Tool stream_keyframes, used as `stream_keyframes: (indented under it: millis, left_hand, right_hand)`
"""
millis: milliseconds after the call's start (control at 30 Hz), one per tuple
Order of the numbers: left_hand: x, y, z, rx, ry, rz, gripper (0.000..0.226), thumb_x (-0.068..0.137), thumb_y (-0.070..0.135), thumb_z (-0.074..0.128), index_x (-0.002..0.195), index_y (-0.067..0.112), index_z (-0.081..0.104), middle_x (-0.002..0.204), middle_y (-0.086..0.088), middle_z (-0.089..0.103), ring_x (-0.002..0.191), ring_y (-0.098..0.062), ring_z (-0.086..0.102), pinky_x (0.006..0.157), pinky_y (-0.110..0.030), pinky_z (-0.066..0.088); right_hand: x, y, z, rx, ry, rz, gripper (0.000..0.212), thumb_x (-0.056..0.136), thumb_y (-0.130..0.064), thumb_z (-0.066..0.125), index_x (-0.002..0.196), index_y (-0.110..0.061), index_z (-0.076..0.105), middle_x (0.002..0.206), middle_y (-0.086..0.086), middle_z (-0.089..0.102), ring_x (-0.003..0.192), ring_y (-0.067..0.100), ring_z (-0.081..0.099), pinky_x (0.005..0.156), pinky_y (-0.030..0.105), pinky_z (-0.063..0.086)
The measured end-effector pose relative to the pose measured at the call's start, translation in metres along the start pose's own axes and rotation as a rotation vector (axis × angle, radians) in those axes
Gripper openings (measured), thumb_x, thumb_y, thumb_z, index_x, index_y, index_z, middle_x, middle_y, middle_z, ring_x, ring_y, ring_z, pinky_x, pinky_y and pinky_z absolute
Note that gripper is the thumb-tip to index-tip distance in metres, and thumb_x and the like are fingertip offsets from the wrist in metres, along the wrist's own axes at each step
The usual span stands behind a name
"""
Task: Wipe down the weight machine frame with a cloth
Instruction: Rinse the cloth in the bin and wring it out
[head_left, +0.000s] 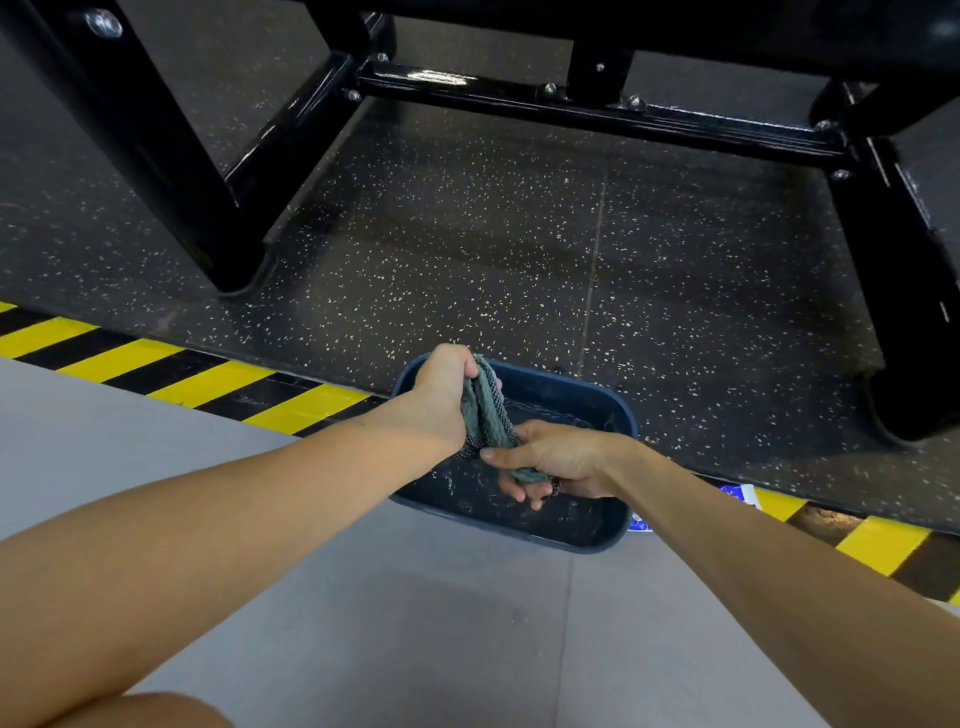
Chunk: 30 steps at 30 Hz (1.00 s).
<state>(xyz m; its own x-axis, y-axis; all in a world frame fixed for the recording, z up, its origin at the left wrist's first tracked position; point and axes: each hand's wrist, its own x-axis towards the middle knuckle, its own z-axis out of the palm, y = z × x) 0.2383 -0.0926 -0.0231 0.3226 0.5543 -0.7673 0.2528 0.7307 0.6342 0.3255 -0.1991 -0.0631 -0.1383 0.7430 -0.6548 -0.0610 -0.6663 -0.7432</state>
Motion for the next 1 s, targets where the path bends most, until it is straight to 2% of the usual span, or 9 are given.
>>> stream_keyframes:
  millis: [100, 200, 267, 367, 467, 567, 733, 900, 1000]
  left_hand:
    - [-0.001, 0.000, 0.007, -0.092, -0.003, 0.017, 0.020, 0.081, 0.002, 0.031, 0.074, 0.001, 0.049, 0.075, -0.016, 0.062, 0.074, -0.029, 0.063, 0.080, -0.042, 0.051]
    - [-0.001, 0.004, 0.011, -0.061, -0.076, 0.033, 0.011, 0.079, 0.003, 0.039, 0.085, 0.002, 0.048, 0.085, -0.019, 0.061, 0.077, -0.029, 0.062, 0.082, -0.044, 0.052]
    - [0.001, 0.006, 0.010, 0.001, -0.125, 0.046, 0.014, 0.078, 0.006, 0.048, 0.091, 0.005, 0.050, 0.092, -0.017, 0.058, 0.081, -0.027, 0.056, 0.088, -0.043, 0.050]
    - [0.005, 0.001, 0.010, 0.108, -0.142, 0.099, 0.012, 0.092, 0.006, 0.050, 0.081, 0.007, 0.053, 0.084, -0.012, 0.060, 0.078, -0.024, 0.057, 0.077, -0.034, 0.050]
    - [0.008, -0.012, 0.010, 0.198, -0.176, 0.149, 0.007, 0.098, 0.012, 0.047, 0.091, 0.013, 0.048, 0.096, -0.016, 0.062, 0.087, -0.028, 0.063, 0.085, -0.043, 0.054]
    - [0.011, -0.018, 0.005, 0.218, -0.168, 0.160, 0.007, 0.099, 0.015, 0.043, 0.103, 0.010, 0.039, 0.080, -0.012, 0.056, 0.068, -0.023, 0.061, 0.068, -0.039, 0.055]
    - [0.022, -0.013, -0.010, 0.455, -0.035, 0.458, 0.018, 0.093, 0.018, 0.051, 0.098, 0.016, 0.035, 0.080, -0.001, 0.047, 0.076, -0.016, 0.048, 0.068, -0.031, 0.043]
    - [0.008, -0.006, -0.014, 0.892, -0.421, 0.543, 0.032, 0.087, 0.007, 0.059, 0.108, 0.014, 0.035, 0.084, -0.007, 0.056, 0.075, -0.021, 0.056, 0.057, -0.027, 0.046]
    - [0.010, -0.012, -0.011, 1.241, -0.614, 0.529, 0.048, 0.077, 0.012, 0.074, 0.117, 0.016, 0.048, 0.116, -0.003, 0.057, 0.098, -0.014, 0.058, 0.082, -0.026, 0.048]
  right_hand:
    - [-0.004, 0.005, -0.014, 0.081, 0.018, -0.038, 0.013, 0.098, -0.014, 0.053, 0.086, -0.009, 0.056, 0.057, 0.004, 0.054, 0.038, 0.008, 0.035, 0.052, 0.023, 0.042]
    - [-0.006, 0.010, -0.020, 0.038, 0.024, -0.009, 0.021, 0.098, -0.015, 0.052, 0.112, -0.003, 0.063, 0.058, 0.002, 0.053, 0.039, 0.007, 0.035, 0.052, 0.022, 0.042]
    - [-0.006, 0.011, -0.014, 0.045, 0.009, 0.004, 0.023, 0.099, -0.016, 0.052, 0.116, -0.007, 0.064, 0.059, 0.002, 0.052, 0.040, 0.008, 0.035, 0.053, 0.022, 0.041]
    - [-0.004, 0.008, -0.008, 0.125, -0.030, -0.001, 0.026, 0.099, -0.018, 0.051, 0.118, -0.006, 0.063, 0.062, 0.005, 0.054, 0.043, 0.009, 0.037, 0.053, 0.023, 0.042]
    - [-0.001, 0.004, -0.007, 0.109, -0.075, 0.048, 0.026, 0.099, -0.017, 0.050, 0.120, -0.005, 0.061, 0.066, 0.007, 0.056, 0.045, 0.010, 0.040, 0.055, 0.024, 0.043]
    - [-0.002, 0.005, -0.003, 0.086, -0.101, 0.088, 0.029, 0.099, -0.018, 0.052, 0.123, -0.004, 0.058, 0.068, 0.008, 0.057, 0.045, 0.010, 0.040, 0.053, 0.024, 0.043]
    - [-0.004, -0.005, -0.001, 0.354, -0.096, 0.035, 0.041, 0.092, -0.042, 0.051, 0.112, -0.008, 0.058, 0.083, 0.009, 0.065, 0.054, 0.007, 0.052, 0.048, 0.017, 0.043]
    - [-0.001, -0.007, -0.015, 0.665, -0.086, 0.036, 0.079, 0.097, -0.064, 0.016, 0.126, -0.001, 0.053, 0.107, 0.020, 0.067, 0.084, 0.023, 0.068, 0.068, 0.029, 0.057]
    - [-0.002, -0.005, -0.018, 0.611, 0.019, 0.027, 0.072, 0.088, -0.068, 0.032, 0.120, -0.008, 0.058, 0.104, 0.010, 0.068, 0.087, 0.020, 0.068, 0.071, 0.031, 0.056]
